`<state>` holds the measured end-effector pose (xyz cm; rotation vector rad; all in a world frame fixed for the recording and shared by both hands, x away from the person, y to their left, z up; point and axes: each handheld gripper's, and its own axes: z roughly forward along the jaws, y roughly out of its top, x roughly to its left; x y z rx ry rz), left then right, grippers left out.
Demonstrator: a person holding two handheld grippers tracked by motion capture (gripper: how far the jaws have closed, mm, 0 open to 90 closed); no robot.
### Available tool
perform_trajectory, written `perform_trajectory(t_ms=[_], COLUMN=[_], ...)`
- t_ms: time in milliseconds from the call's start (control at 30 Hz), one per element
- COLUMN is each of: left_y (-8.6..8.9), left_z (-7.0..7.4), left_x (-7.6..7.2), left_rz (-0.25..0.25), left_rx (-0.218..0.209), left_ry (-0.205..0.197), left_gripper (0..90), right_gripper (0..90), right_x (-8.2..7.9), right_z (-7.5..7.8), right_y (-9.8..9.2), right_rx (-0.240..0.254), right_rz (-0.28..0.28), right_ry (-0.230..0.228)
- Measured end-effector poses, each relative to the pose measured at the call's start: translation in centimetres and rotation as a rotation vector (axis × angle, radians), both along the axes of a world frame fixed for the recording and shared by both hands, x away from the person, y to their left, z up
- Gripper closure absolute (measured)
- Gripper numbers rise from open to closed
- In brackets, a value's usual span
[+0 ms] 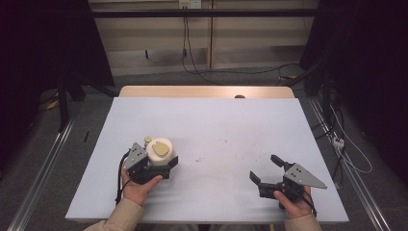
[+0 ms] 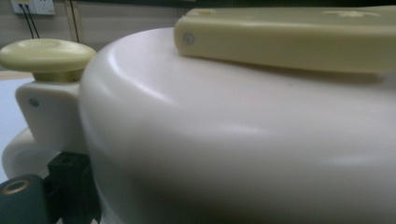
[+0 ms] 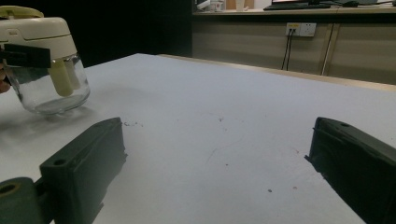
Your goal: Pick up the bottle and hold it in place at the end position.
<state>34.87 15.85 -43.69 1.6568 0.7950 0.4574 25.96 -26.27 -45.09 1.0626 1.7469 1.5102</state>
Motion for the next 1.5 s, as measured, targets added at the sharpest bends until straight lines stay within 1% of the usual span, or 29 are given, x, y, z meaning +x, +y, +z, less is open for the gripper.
perform_trajectory(t_ms=[100,133,167,200,333,467,600,633,733,867,900,1000,1067,1233,1267,1367,1467,1500], left_y=[-0.2,-0.3,-0.4,-0.4,-0.8,-1.1,-1.7,-1.9,-2.4,-2.9,-3.1,-3.5,-3.7,-4.4,-4.5,-4.9,-5.3,-5.3], left_z=[0.2,0.2,0.3,0.3,0.5,0.8,0.9,0.9,1.0,1.2,1.2,1.3,1.3,1.2,1.3,1.4,1.6,1.6], left_x=[0.3,0.4,0.5,0.6,1.0,1.3,1.7,1.7,2.0,2.3,2.4,2.7,2.8,3.2,3.3,3.4,3.7,3.7], left_rz=[-0.003,0.0,0.0,0.0,0.001,-0.001,-0.014,-0.015,-0.023,-0.031,-0.031,-0.034,-0.038,-0.046,-0.046,-0.048,-0.059,-0.062], left_rx=[0.01,-0.001,-0.003,0.0,-0.011,-0.011,-0.006,-0.013,-0.011,-0.013,-0.022,-0.022,-0.029,-0.027,-0.033,-0.027,-0.033,-0.029], left_ry=[-0.009,-0.007,-0.006,-0.01,-0.003,-0.011,-0.013,-0.011,-0.017,-0.011,-0.008,-0.014,-0.011,-0.003,-0.006,-0.01,-0.015,-0.017], left_gripper=[6.1,6.1,6.1,6.1,6.1,6.2,6.2,6.2,6.2,6.2,6.2,6.2,6.2,6.2,6.2,6.2,6.2,6.2], right_gripper=[2.9,2.9,3.0,3.0,3.0,3.2,3.3,3.4,3.4,3.3,3.4,3.4,3.4,3.4,3.4,3.4,3.5,3.4], right_x=[0.0,0.0,0.0,0.1,0.1,0.1,0.2,0.2,0.2,0.2,0.2,0.2,0.3,0.3,0.3,0.3,0.3,0.3], right_z=[0.0,0.0,0.0,0.0,0.0,0.0,0.0,0.0,0.0,0.0,0.0,0.0,0.0,0.0,0.0,0.0,0.0,0.0], right_y=[0.0,0.0,0.1,0.1,0.1,0.1,0.1,0.1,0.1,0.1,0.0,0.0,0.0,0.0,0.0,0.0,0.0,0.0], right_rx=[0.0,0.0,0.003,0.001,0.001,0.003,0.003,0.003,0.001,-0.001,0.0,0.001,0.001,-0.007,-0.007,-0.006,-0.005,-0.007], right_rz=[-0.001,0.0,-0.002,-0.001,-0.001,0.0,0.003,0.003,0.007,-0.001,-0.001,-0.003,-0.003,-0.004,-0.005,-0.003,-0.001,-0.001], right_ry=[0.003,0.002,0.001,-0.001,0.0,-0.002,-0.004,-0.004,-0.003,-0.002,-0.003,-0.005,-0.002,-0.003,-0.003,-0.002,-0.001,-0.001])
